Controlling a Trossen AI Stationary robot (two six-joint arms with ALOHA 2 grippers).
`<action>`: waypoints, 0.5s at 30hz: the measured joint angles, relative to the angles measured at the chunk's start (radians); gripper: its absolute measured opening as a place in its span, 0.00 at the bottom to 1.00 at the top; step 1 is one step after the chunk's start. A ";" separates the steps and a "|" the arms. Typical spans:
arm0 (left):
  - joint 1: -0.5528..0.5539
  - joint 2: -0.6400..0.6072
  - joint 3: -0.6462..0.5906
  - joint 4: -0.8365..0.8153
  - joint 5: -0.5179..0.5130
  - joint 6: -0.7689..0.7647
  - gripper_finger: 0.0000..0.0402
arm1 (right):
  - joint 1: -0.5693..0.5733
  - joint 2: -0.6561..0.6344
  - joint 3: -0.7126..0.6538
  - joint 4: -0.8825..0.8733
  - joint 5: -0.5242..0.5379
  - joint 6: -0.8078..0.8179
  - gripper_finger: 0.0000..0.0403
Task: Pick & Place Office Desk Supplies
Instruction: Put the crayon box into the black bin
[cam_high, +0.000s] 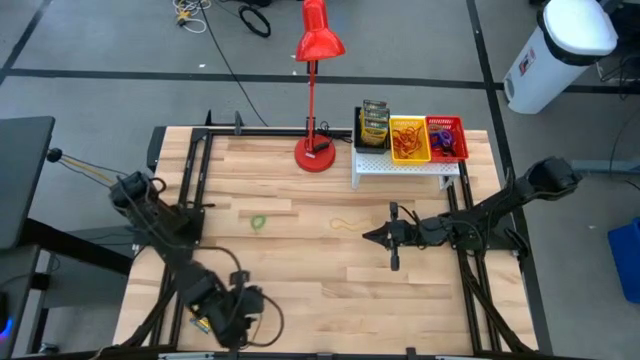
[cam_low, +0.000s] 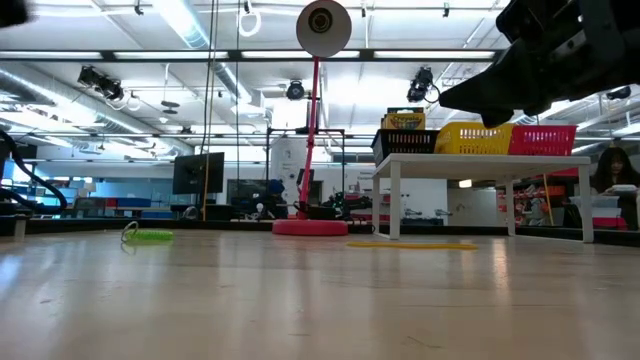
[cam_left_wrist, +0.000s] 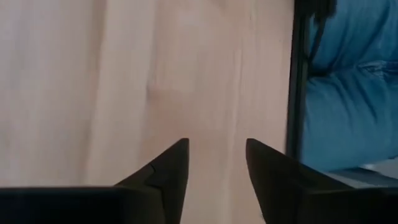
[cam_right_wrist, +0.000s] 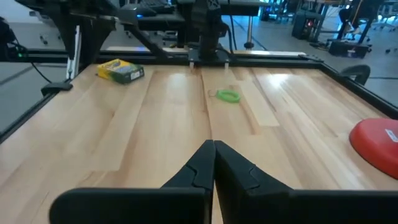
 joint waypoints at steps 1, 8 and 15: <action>-0.015 0.000 0.000 -0.018 0.014 -0.064 0.43 | 0.000 0.000 0.000 0.001 -0.002 0.000 0.05; -0.103 0.000 0.000 -0.209 0.165 -0.555 0.48 | 0.000 0.000 0.000 0.016 -0.008 0.001 0.05; -0.131 0.000 -0.024 -0.252 0.178 -0.840 0.63 | 0.000 0.000 0.000 0.015 -0.009 0.022 0.05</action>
